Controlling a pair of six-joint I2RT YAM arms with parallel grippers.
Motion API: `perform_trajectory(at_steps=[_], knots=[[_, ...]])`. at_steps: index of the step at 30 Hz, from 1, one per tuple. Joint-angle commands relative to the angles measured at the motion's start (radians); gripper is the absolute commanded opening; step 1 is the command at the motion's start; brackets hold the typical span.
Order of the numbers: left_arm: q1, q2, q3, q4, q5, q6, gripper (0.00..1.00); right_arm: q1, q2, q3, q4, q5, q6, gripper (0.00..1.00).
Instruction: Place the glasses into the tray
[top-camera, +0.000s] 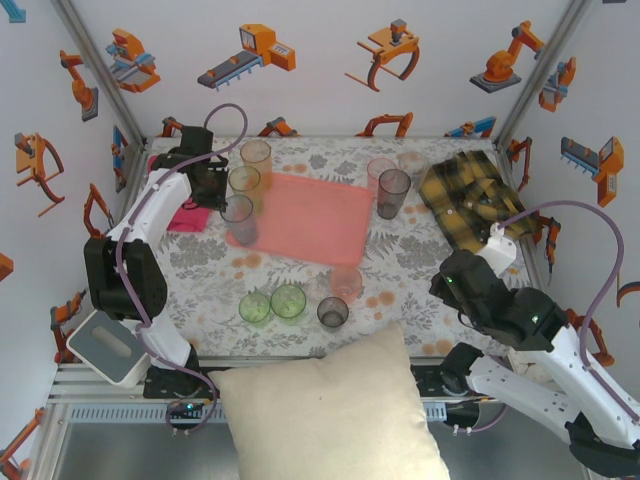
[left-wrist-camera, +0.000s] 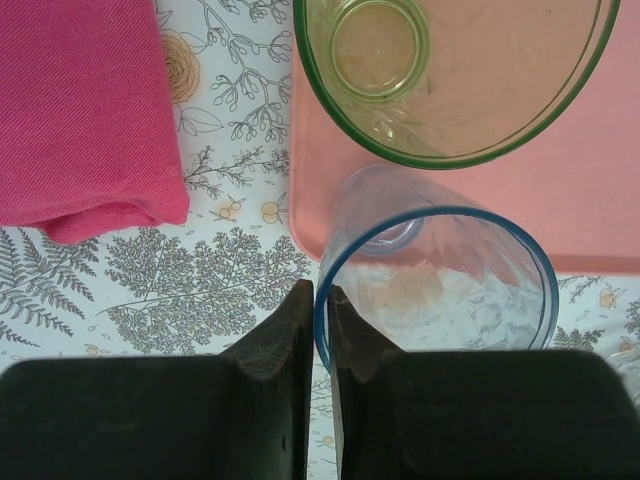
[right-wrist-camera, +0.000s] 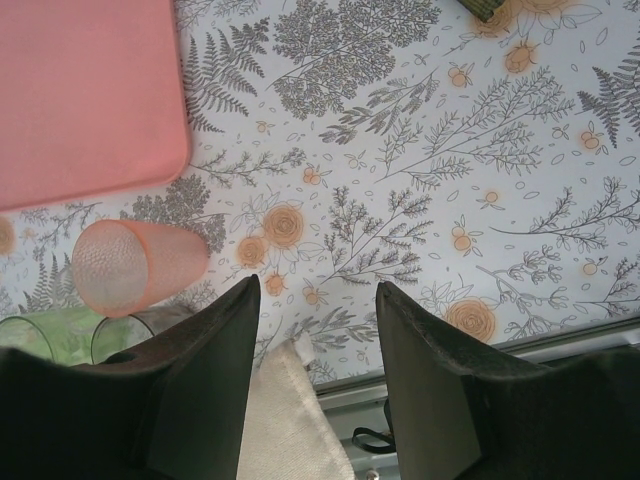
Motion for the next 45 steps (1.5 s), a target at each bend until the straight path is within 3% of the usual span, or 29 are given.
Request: perform_trajectory(at_steps=[1, 9, 24, 45], knots=[[-0.001, 0.011, 0.038, -0.024, -0.003, -0.004, 0.14, -0.006, -0.005, -0.009, 0.014, 0.020, -0.005, 0.48], [0.000, 0.004, 0.032, -0.030, -0.005, 0.001, 0.12, -0.006, -0.010, -0.017, 0.016, 0.017, -0.006, 0.48], [-0.003, 0.008, 0.072, -0.050, -0.002, 0.002, 0.39, -0.007, -0.011, -0.011, 0.018, 0.020, -0.012, 0.48], [-0.020, -0.059, 0.147, -0.130, 0.006, 0.010, 0.64, -0.033, 0.007, 0.031, 0.011, 0.003, -0.049, 0.50]])
